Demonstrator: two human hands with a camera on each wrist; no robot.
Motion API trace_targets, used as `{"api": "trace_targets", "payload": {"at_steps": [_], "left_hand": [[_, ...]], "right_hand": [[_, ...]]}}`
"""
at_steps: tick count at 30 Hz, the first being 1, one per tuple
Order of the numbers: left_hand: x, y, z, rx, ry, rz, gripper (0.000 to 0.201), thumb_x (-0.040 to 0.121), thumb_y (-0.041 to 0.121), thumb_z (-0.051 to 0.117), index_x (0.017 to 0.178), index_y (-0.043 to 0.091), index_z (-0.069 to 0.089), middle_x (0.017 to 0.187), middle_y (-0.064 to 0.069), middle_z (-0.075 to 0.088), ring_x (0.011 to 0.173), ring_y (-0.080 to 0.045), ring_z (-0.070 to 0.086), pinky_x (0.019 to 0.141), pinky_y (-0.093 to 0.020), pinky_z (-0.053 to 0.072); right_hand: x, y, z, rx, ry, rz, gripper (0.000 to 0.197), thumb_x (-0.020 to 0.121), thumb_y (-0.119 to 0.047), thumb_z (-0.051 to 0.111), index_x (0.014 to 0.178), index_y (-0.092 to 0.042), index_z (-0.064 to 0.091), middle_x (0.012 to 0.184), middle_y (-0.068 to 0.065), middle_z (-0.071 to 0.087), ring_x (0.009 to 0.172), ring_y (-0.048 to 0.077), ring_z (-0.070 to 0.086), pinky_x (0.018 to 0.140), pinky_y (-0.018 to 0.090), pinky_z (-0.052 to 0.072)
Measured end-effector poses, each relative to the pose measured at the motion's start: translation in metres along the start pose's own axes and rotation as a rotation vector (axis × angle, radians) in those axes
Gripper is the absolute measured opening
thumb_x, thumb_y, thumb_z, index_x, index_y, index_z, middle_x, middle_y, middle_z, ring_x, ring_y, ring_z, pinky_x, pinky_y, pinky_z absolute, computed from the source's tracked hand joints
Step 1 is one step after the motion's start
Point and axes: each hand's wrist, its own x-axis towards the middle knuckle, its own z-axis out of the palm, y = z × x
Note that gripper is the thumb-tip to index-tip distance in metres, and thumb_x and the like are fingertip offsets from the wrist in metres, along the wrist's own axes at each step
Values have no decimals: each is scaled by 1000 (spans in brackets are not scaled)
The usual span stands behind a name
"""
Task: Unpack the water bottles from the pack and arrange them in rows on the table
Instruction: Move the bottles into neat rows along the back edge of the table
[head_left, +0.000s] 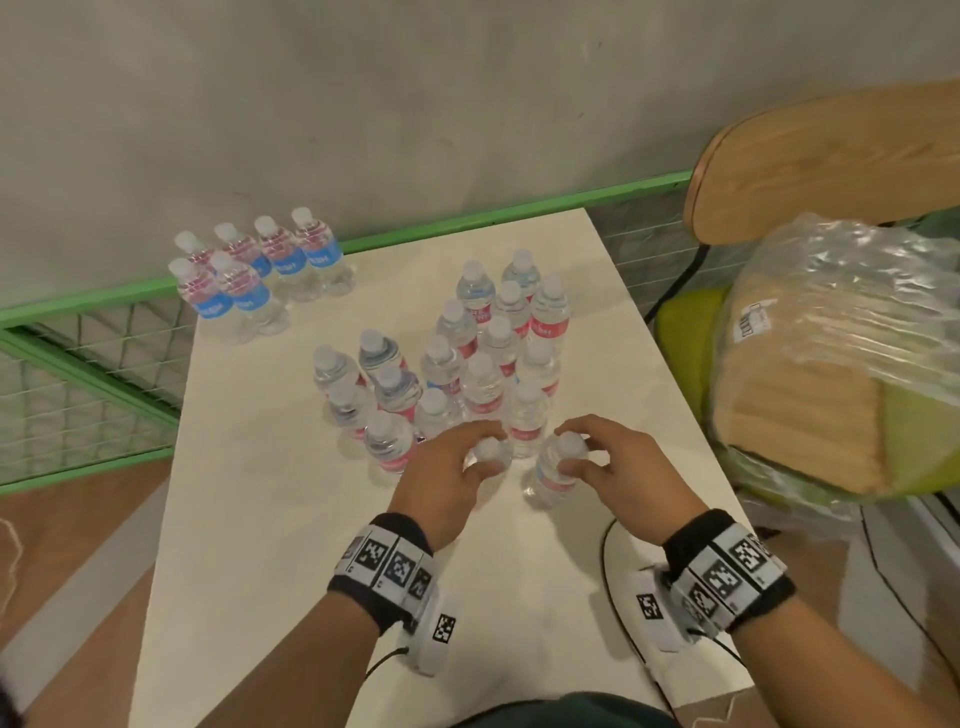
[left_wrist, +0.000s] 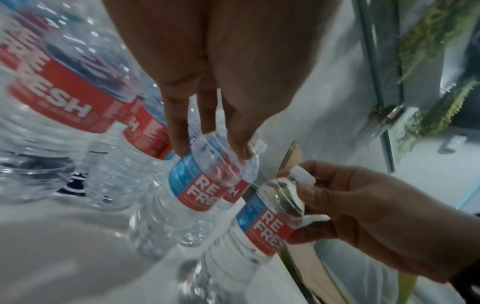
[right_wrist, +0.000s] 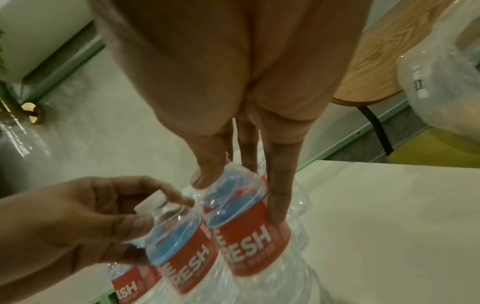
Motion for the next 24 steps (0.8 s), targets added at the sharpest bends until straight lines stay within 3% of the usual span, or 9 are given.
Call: {"api": "trace_targets", "payload": {"at_steps": [3,6,11,12,15,19,24], "left_hand": [[-14,-1,-22,-45,-42,-56,33,83,25,73,110,42,65,118,24,65,112,2,57,101,-35,46],[-30,9,-49,-103,-47,-68,32,80,24,77,106,40,70,115,25,67,113,6,57,99,-34,48],[-43,40,-119,-180,119,-21,33,79,11,77,101,36,74,104,19,72,84,7,64,71,-18,49],[-41,46,-138,-176,169,13,34,79,9,77,100,35,74,104,19,72,86,4,66,69,-20,50],[-25,54,-191,-146,314,107,33,81,8,75,102,33,72,106,16,72,97,-11,68,73,-35,57],[6,45,-247,-132,448,193,29,83,9,74,106,26,71,107,9,73,105,-16,67,82,-53,56],[64,23,-286,-26,547,209,28,81,9,74,105,23,71,103,11,73,100,-11,68,91,-39,55]], "right_hand": [[-3,-19,-13,-22,-66,-34,25,85,-33,70,106,-43,61,100,-25,65,90,3,62,80,26,53],[-1,-53,-27,13,-95,-107,22,83,-37,71,103,-41,64,103,-29,65,85,5,63,75,23,53],[19,-126,-47,37,-51,-246,23,80,-41,72,102,-43,65,103,-25,67,85,5,64,70,15,51],[26,-142,-50,46,-26,-273,25,79,-43,71,103,-43,65,101,-24,67,85,4,65,70,16,52],[55,-187,-56,105,41,-336,28,78,-45,69,104,-38,66,96,-21,69,78,4,68,67,20,55],[108,-232,-52,163,132,-403,24,81,-41,71,103,-31,65,96,-16,70,70,10,70,62,22,55],[208,-244,-30,103,140,-405,24,83,-42,69,101,-29,60,98,-10,68,74,17,71,72,40,59]]}}
